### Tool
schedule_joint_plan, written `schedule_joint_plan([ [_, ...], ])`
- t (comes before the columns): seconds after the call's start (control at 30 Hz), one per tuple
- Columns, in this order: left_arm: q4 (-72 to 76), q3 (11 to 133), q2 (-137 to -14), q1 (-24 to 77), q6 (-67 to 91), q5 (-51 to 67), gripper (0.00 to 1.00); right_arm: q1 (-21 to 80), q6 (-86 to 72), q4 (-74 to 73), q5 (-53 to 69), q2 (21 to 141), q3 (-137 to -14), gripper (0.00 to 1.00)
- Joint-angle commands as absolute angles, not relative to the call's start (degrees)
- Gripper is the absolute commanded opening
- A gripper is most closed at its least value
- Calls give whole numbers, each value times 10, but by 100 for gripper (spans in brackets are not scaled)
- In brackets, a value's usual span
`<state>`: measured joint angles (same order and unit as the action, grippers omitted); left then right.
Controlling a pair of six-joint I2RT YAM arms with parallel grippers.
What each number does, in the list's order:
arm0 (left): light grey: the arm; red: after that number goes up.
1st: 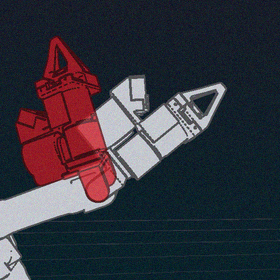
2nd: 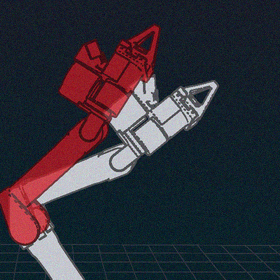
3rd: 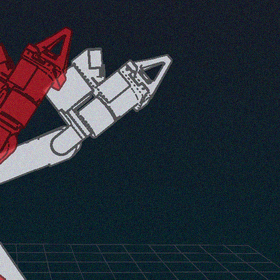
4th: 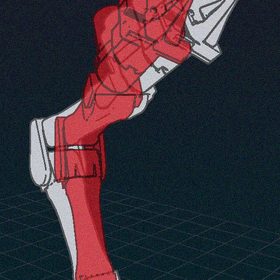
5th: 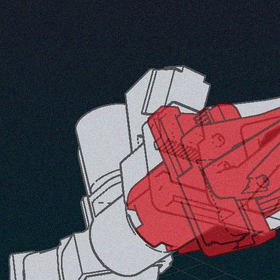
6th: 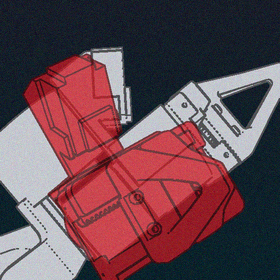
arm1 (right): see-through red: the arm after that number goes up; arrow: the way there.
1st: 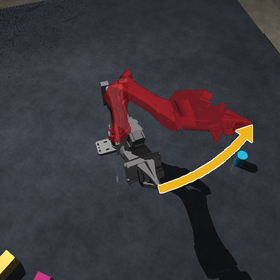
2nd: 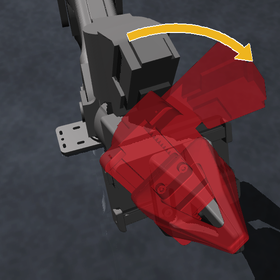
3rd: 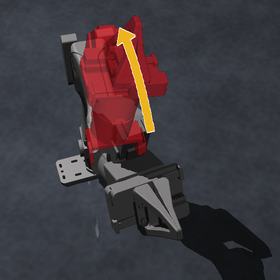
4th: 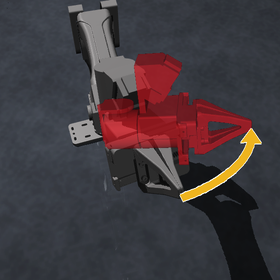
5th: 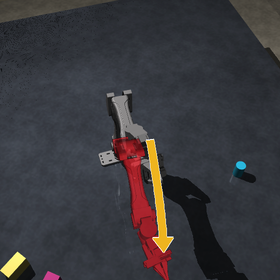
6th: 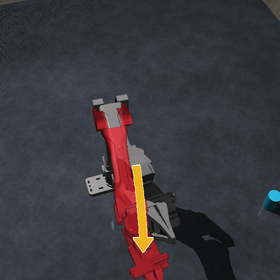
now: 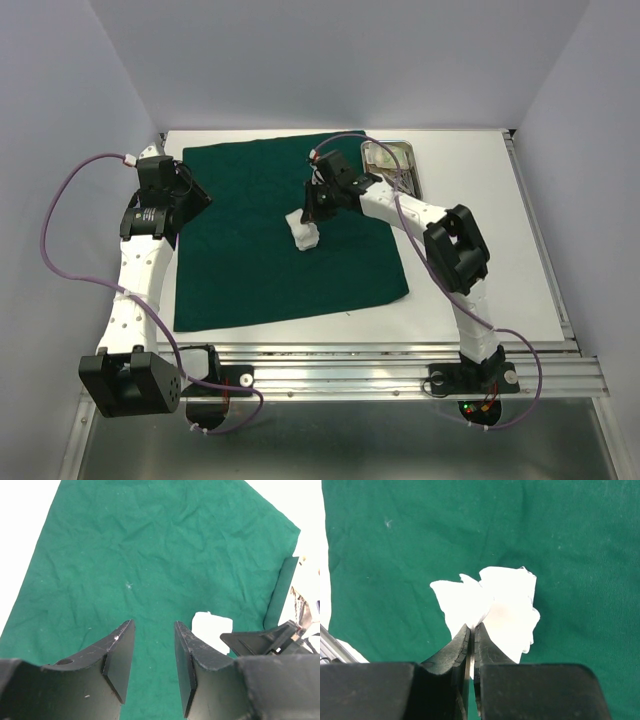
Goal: Prepare the surgical pack
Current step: Adjust the medical item in the surgical kit.
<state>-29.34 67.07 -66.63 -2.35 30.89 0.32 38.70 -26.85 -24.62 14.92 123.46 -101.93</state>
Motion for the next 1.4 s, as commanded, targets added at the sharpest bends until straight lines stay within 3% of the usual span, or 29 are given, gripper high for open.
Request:
schedule_joint_plan([
  [0.0, -268, 671, -664, -26, 304, 24, 47, 384, -265, -224, 131, 1208, -1013, 1],
  [0.63, -276, 670, -658, -28, 300, 11, 47, 384, -265, -229, 112, 1253, -1025, 1],
  [1.37, -276, 664, -657, -30, 302, 11, 47, 384, -285, -214, 204, 1205, -999, 1],
])
